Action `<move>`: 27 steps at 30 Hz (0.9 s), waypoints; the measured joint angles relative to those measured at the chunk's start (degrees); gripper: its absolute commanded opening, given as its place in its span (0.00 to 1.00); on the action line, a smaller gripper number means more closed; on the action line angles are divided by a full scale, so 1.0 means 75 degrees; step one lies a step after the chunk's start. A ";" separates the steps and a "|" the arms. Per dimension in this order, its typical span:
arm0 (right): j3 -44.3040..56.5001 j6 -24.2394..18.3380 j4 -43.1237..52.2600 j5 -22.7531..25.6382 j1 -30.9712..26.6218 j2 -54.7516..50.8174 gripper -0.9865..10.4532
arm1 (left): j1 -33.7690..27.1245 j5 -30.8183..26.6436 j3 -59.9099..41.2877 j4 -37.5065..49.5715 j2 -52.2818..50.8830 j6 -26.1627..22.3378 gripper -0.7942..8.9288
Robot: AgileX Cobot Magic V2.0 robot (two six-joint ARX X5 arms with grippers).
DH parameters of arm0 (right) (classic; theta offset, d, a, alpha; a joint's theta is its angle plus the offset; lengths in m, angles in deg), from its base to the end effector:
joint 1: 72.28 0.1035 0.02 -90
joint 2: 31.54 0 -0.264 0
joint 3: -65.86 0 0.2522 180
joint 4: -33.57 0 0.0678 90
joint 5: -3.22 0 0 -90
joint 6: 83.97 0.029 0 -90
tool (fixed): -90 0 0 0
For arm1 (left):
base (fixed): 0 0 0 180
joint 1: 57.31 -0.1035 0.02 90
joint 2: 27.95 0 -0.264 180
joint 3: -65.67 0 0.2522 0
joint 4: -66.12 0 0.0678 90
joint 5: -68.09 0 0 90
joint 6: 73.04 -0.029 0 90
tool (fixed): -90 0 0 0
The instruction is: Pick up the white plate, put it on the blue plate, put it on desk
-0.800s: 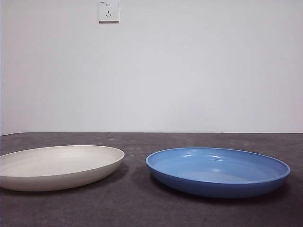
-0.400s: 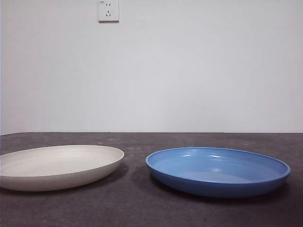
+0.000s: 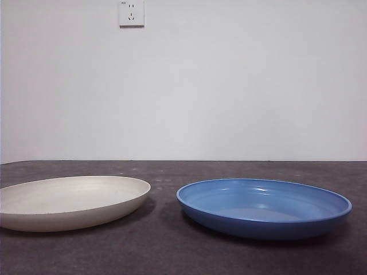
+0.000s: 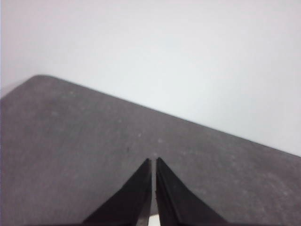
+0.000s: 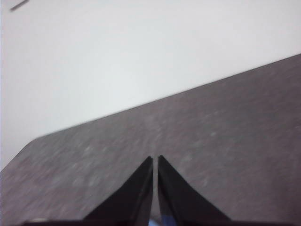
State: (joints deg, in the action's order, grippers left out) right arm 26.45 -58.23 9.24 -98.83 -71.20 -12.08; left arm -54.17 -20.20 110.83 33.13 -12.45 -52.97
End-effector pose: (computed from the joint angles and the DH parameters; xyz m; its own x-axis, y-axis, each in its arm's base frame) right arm 0.1039 0.0080 0.2702 0.9710 0.2271 -0.0747 -0.1709 0.8779 0.4474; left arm 0.0812 -0.0053 0.2932 0.9947 -0.0845 -0.0581 0.0595 0.9370 -0.3442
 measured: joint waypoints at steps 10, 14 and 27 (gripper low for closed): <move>-0.1973 -0.0254 -0.1958 -0.1813 0.0076 0.1754 0.10 | 0.0052 0.1545 0.2081 -0.1448 0.1923 -0.0265 0.10; -0.2716 -0.0702 -0.2792 -0.2355 0.0291 0.2212 0.10 | 0.0198 0.2369 0.2331 -0.1792 0.2422 -0.0291 0.10; -0.3360 -0.1521 -0.3727 -0.3028 0.0965 0.2702 0.11 | 0.0705 0.3197 0.2378 -0.1985 0.2646 -0.0297 0.37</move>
State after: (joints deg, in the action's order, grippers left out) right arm 1.25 -69.64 -18.71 -121.54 -63.97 8.18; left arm -48.88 3.78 128.66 18.25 7.40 -55.20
